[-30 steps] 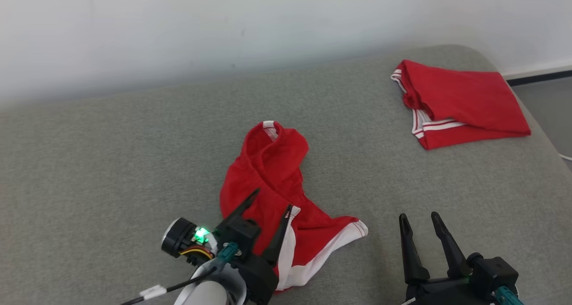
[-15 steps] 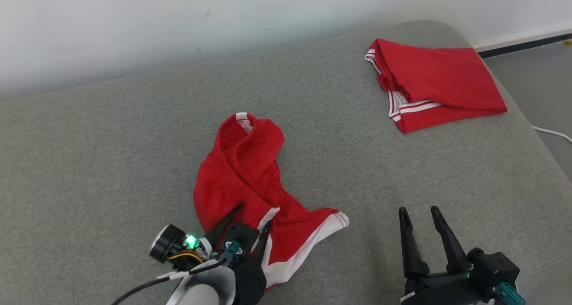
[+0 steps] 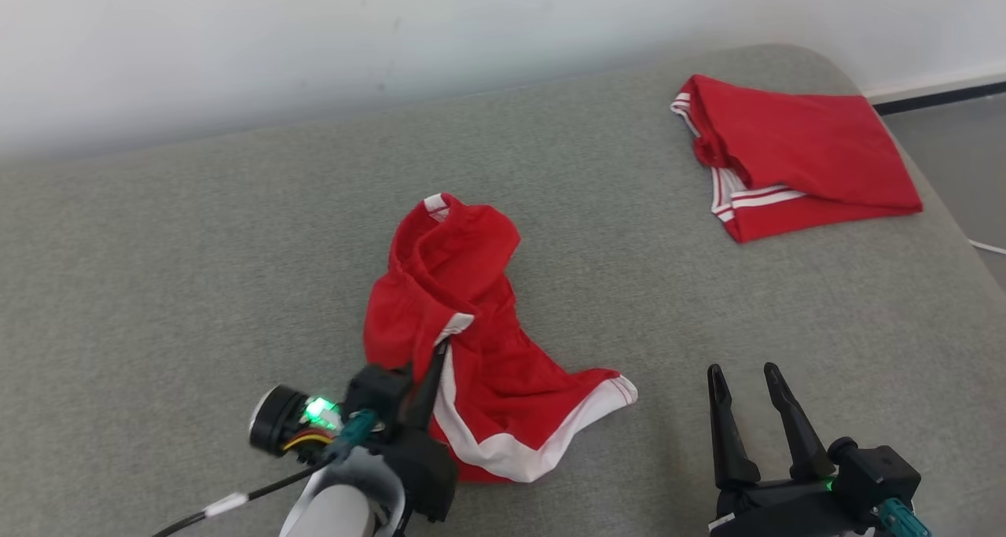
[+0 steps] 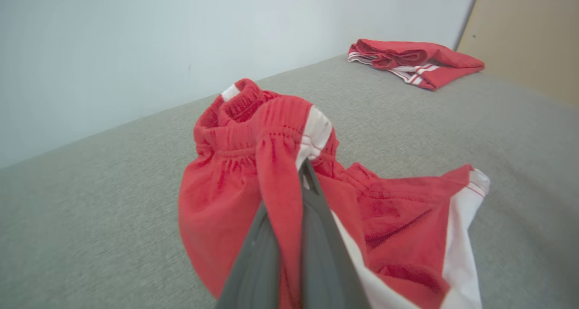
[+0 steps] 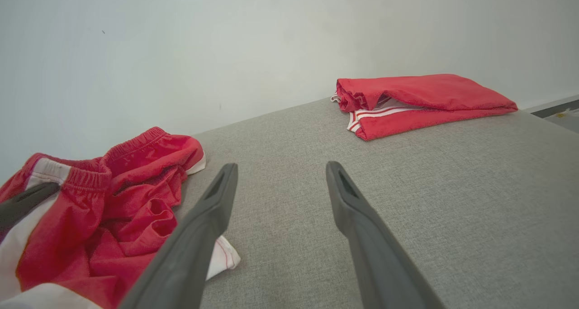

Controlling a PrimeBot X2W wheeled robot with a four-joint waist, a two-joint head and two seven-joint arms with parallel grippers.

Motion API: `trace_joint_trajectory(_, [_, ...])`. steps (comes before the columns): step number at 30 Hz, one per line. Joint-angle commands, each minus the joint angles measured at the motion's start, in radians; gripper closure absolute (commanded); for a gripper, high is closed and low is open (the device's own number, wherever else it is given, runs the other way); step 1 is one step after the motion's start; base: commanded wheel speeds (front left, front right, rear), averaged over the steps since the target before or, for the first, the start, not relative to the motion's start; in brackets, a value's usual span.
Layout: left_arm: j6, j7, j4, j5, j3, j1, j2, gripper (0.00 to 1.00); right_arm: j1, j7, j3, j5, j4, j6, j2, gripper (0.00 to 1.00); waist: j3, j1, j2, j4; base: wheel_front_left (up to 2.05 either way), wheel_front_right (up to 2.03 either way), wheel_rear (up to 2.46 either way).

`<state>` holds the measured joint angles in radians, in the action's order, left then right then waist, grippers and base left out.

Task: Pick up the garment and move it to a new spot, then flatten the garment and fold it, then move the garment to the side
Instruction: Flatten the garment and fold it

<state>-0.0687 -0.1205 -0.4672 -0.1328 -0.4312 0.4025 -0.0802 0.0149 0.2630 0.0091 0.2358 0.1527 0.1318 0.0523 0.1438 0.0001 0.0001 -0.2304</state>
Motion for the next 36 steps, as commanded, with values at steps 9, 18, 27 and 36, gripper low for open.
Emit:
trace_joint_trajectory(9, [0.043,-0.092,0.065,-0.131,0.109,-0.176,-0.021,1.00,-0.002,0.002,0.000,-0.022,0.008,-0.003,-0.001,0.00,-0.012,-0.0001,-0.0001,0.115,0.00,0.00,0.00])
trace_joint_trajectory(18, [0.053,-0.137,0.007,-0.198,0.151,-0.283,-0.001,0.00,-0.008,0.002,0.005,-0.028,0.013,-0.003,0.016,0.00,-0.020,-0.0001,-0.0001,0.157,0.00,0.00,0.00])
trace_joint_trajectory(27, [0.066,-0.144,0.110,-0.174,0.244,-0.314,-0.003,0.00,-0.015,0.002,0.001,-0.019,0.012,-0.003,0.022,0.00,-0.038,-0.0001,-0.0001,0.163,0.00,0.00,0.00])
trace_joint_trajectory(36, [0.052,-0.145,0.267,-0.102,0.359,-0.374,-0.025,0.00,-0.030,0.002,-0.001,-0.015,0.019,-0.003,0.024,0.00,-0.075,-0.0001,-0.0001,0.166,0.00,0.00,0.00])
